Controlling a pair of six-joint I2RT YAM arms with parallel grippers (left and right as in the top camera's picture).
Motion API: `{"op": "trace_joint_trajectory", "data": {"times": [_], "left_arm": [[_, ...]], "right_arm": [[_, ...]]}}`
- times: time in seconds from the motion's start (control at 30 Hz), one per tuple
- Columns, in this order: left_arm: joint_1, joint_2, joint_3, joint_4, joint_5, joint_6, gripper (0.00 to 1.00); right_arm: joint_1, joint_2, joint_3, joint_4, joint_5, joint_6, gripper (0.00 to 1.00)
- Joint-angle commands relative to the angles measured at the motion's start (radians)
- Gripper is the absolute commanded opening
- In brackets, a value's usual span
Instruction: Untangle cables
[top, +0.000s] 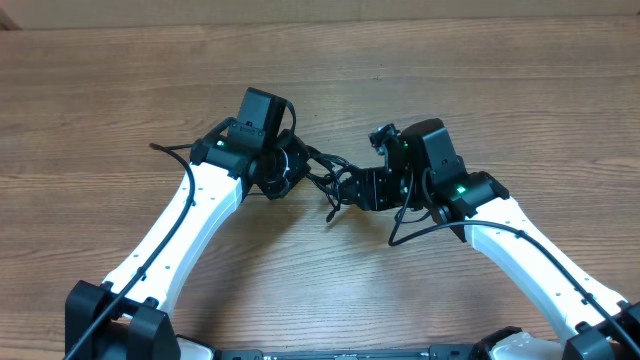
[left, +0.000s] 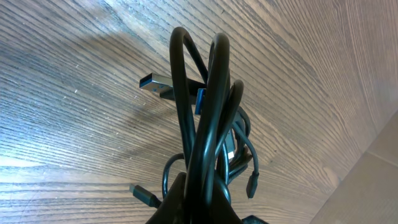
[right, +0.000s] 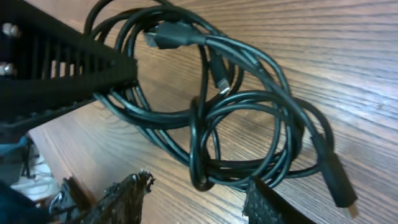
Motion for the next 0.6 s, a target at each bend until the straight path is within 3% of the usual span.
{"op": "trace_joint_trajectory", "data": {"times": [0.0,0.27,0.43,0.57], "left_arm": [[0.004,-0.016,0.024,0.008,0.019,0.013,0.04],[0.002,-0.016,0.024,0.05,0.121,0.002,0.04],[0.001,-0.016,0.024,0.053,0.13,0.002,0.04],[0.001,-0.016,0.024,0.053,0.138,0.002,0.04]], "right_arm": [[-0.003,-0.006,0.018,0.007,-0.036,-0.026,0.52],[-0.003,-0.006,0.018,0.01,-0.036,-0.026,0.59],[-0.003,-0.006,0.018,0.026,-0.033,-0.026,0.4],[-0.003,-0.006,0.018,0.029,-0.032,-0.026,0.39]]}}
